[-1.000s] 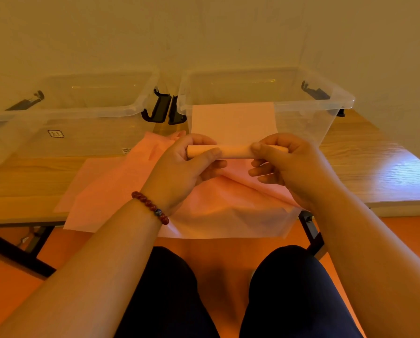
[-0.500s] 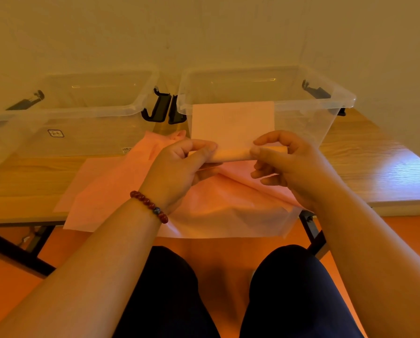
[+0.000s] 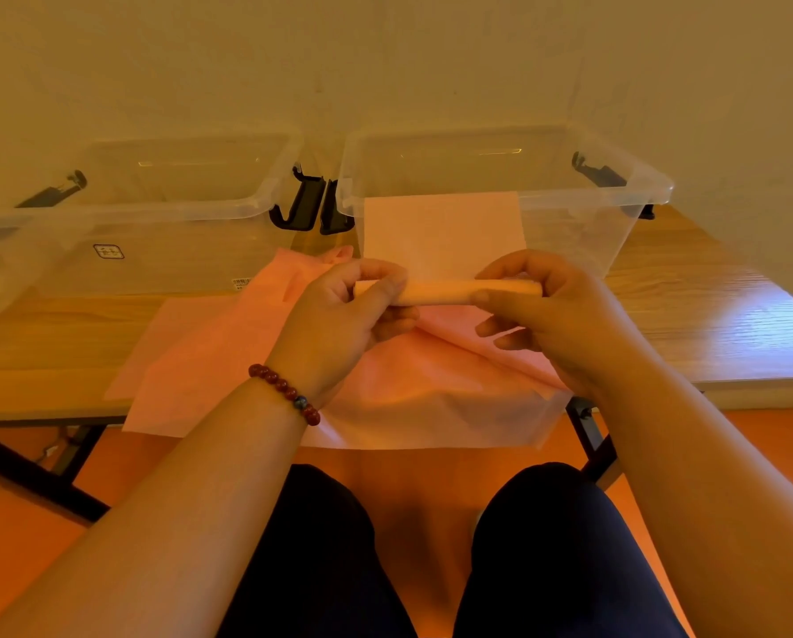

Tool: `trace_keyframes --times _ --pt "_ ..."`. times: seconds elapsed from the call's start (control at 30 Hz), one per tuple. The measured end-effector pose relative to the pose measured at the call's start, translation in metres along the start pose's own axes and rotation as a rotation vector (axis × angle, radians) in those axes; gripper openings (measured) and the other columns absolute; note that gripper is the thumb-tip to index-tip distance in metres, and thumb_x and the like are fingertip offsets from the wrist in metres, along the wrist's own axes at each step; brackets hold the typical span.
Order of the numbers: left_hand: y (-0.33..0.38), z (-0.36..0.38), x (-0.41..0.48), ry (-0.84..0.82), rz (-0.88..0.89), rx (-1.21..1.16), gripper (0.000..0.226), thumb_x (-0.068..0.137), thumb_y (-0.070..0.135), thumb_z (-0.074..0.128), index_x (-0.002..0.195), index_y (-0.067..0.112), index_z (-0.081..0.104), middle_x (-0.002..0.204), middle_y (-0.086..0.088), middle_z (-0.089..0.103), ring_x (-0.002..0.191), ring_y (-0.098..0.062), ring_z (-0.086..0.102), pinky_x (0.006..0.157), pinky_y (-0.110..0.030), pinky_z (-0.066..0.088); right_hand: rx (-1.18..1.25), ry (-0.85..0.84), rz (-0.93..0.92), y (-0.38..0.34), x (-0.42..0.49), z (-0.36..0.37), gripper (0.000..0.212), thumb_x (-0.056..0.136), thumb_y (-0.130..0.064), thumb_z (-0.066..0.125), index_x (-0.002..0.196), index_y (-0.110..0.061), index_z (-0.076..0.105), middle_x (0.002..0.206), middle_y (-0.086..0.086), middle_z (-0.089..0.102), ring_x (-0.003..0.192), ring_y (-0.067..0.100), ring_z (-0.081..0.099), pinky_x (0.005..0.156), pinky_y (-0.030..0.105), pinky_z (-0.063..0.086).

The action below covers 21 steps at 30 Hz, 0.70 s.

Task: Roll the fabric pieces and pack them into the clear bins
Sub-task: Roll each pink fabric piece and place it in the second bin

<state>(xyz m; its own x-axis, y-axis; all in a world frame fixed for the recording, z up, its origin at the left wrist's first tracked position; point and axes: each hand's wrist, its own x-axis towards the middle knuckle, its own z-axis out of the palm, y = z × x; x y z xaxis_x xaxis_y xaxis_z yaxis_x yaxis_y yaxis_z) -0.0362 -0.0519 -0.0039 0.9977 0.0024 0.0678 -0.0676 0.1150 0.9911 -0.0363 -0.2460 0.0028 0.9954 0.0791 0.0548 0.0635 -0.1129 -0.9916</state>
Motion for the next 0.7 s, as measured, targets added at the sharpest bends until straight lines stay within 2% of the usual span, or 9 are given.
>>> trace_keyframes --times 0.07,0.13,0.23,0.4,0.57,0.7 --pt "0.0012 0.0014 -0.0006 -0.030 -0.007 -0.031 0.011 0.090 0.013 0.061 0.100 0.018 0.060 0.085 -0.002 0.067 0.070 -0.010 0.069 0.063 -0.021 0.055 0.002 0.011 -0.001 -0.0009 0.0015 0.0009 0.004 0.087 -0.019 0.070 0.091 -0.018 0.069 0.072 -0.003 0.071 0.068 0.015 0.070 0.058 0.023 0.055" --pt "0.0014 0.0026 -0.0002 -0.044 -0.007 -0.020 0.013 0.090 0.014 0.061 0.101 0.019 0.058 0.094 -0.005 0.064 0.074 -0.013 0.069 0.065 -0.023 0.056 -0.001 0.026 0.004 -0.0022 0.0031 0.0030 0.006 0.090 -0.021 0.067 0.088 -0.016 0.068 0.065 -0.003 0.069 0.063 0.014 0.068 0.056 0.023 0.054" --pt "0.0011 0.0048 0.0000 -0.048 -0.010 0.010 0.005 0.093 0.016 0.058 0.097 0.016 0.057 0.090 -0.005 0.065 0.072 -0.012 0.069 0.064 -0.023 0.056 0.023 0.036 0.011 -0.0045 0.0039 0.0055 0.008 0.090 -0.024 0.067 0.089 -0.016 0.066 0.063 -0.003 0.068 0.061 0.014 0.068 0.056 0.025 0.055" --pt "0.0005 0.0039 0.0000 -0.030 -0.038 0.033 0.009 0.097 0.018 0.050 0.095 0.014 0.059 0.088 -0.003 0.066 0.070 -0.008 0.069 0.062 -0.022 0.056 0.014 0.019 0.023 -0.0048 0.0010 0.0005 0.024 0.081 -0.016 0.076 0.100 -0.026 0.064 0.086 -0.001 0.070 0.072 0.016 0.072 0.067 0.032 0.059" --pt "0.0007 0.0018 -0.0005 -0.006 -0.047 0.002 0.013 0.095 0.018 0.054 0.090 0.012 0.064 0.095 -0.004 0.066 0.078 -0.013 0.071 0.064 -0.022 0.055 0.040 0.041 0.021 -0.0043 0.0032 0.0001 0.003 0.086 -0.013 0.070 0.087 -0.012 0.067 0.068 -0.004 0.068 0.062 0.012 0.067 0.057 0.021 0.056" --pt "0.0028 0.0009 -0.0011 -0.027 -0.027 0.001 0.009 0.090 0.011 0.060 0.095 0.016 0.066 0.104 -0.004 0.063 0.081 -0.015 0.071 0.065 -0.020 0.055 0.041 0.087 0.021 -0.0032 0.0061 0.0030 0.011 0.089 -0.020 0.067 0.088 -0.009 0.067 0.062 -0.003 0.067 0.055 0.010 0.064 0.055 0.020 0.055"
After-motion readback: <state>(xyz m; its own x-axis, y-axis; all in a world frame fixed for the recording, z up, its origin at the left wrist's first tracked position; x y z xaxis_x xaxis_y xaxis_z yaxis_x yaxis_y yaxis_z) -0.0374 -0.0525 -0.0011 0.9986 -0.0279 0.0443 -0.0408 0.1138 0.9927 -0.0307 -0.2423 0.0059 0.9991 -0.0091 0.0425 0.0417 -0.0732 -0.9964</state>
